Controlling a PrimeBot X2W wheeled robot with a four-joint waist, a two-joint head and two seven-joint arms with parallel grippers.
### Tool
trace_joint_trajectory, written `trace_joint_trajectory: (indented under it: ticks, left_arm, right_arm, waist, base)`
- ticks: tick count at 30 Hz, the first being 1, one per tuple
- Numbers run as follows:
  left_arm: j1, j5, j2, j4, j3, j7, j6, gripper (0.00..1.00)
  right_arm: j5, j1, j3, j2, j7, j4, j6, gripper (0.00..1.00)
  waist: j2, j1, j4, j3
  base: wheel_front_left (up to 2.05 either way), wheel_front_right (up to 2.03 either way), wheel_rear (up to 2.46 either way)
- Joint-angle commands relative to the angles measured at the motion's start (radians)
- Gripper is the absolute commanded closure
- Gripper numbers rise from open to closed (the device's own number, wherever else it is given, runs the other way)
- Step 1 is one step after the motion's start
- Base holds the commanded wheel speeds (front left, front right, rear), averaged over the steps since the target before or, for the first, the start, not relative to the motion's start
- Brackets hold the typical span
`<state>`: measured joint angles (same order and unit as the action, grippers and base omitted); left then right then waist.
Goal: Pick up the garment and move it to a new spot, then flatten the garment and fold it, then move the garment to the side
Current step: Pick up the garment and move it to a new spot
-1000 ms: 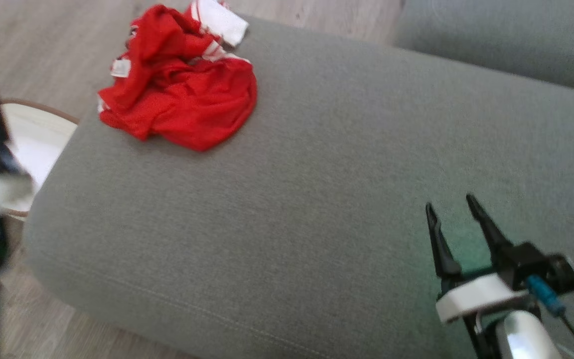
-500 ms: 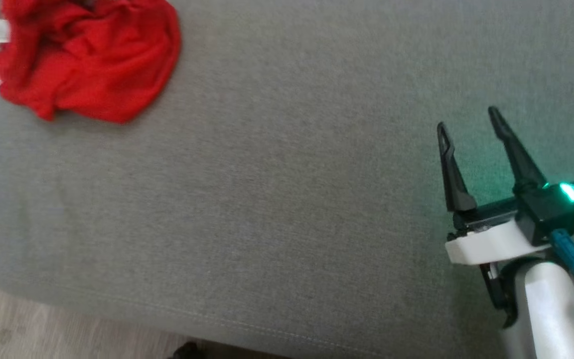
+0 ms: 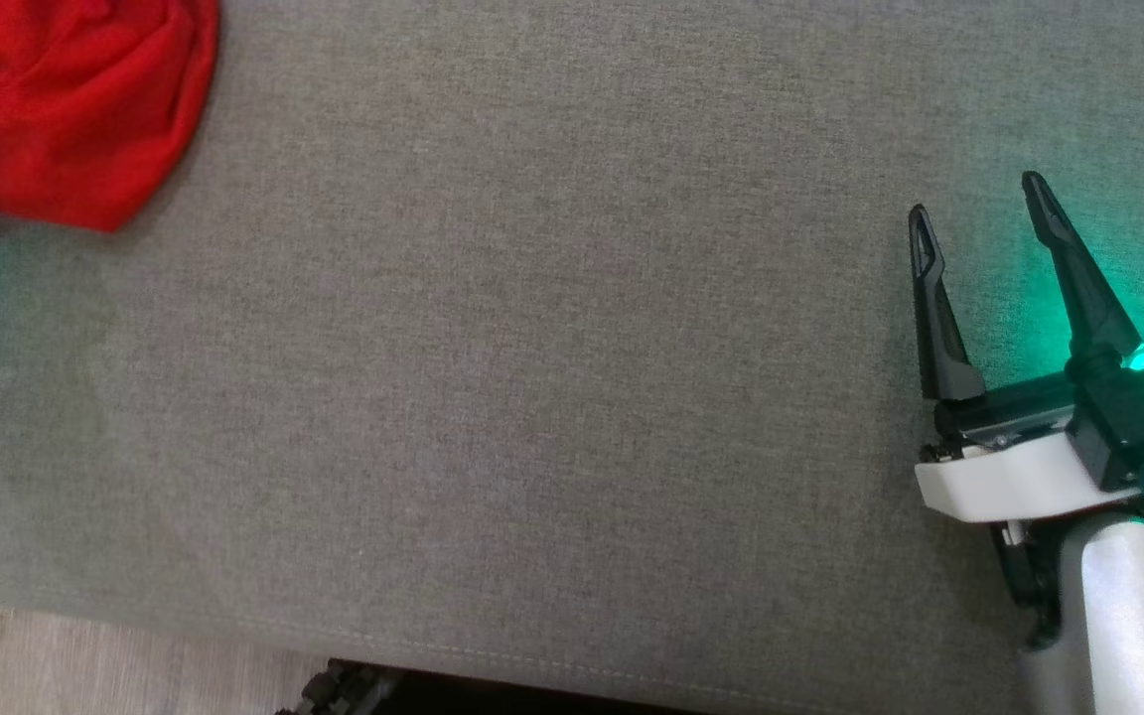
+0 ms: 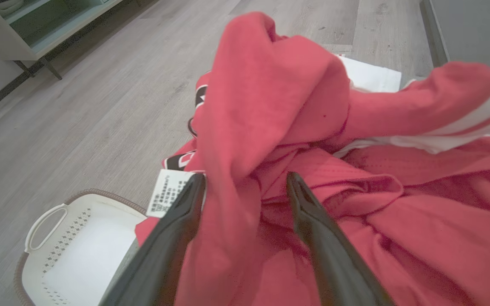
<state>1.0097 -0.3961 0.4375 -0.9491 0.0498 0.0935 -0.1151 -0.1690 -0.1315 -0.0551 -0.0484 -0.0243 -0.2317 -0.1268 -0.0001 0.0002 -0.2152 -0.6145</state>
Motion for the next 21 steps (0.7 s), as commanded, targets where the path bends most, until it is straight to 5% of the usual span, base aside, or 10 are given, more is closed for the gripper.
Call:
trace_joint_trajectory:
  ticks: [1,3,14,21]
  left_arm:
    - [0.026,0.003,0.069,0.005,-0.017,-0.021,0.003,0.32]
    - [0.040,0.010,0.069,-0.022,-0.012,-0.040,0.009,1.00]
    - [0.111,0.078,0.118,-0.094,0.039,-0.126,0.059,1.00]
    - [0.188,0.171,0.203,-0.043,0.110,-0.168,0.085,1.00]
  right_arm:
    - [-0.008,0.015,-0.025,-0.002,0.000,-0.042,-0.004,0.00]
    - [-0.006,0.015,-0.026,-0.002,-0.002,-0.043,-0.004,0.00]
    - [0.031,0.004,-0.028,-0.002,-0.036,0.013,-0.004,0.00]
    - [0.093,-0.010,-0.028,-0.002,-0.089,0.101,-0.004,0.00]
  waist:
    - [0.0001,-0.0002,0.001,-0.004]
    - [0.0001,-0.0002,0.003,-0.006]
    - [0.0001,-0.0002,0.022,0.053]
    - [0.0001,-0.0002,0.077,0.181]
  base:
    - [0.00,0.00,0.00]
    - [0.00,0.00,0.00]
    - [0.00,0.00,0.00]
    - [0.00,0.00,0.00]
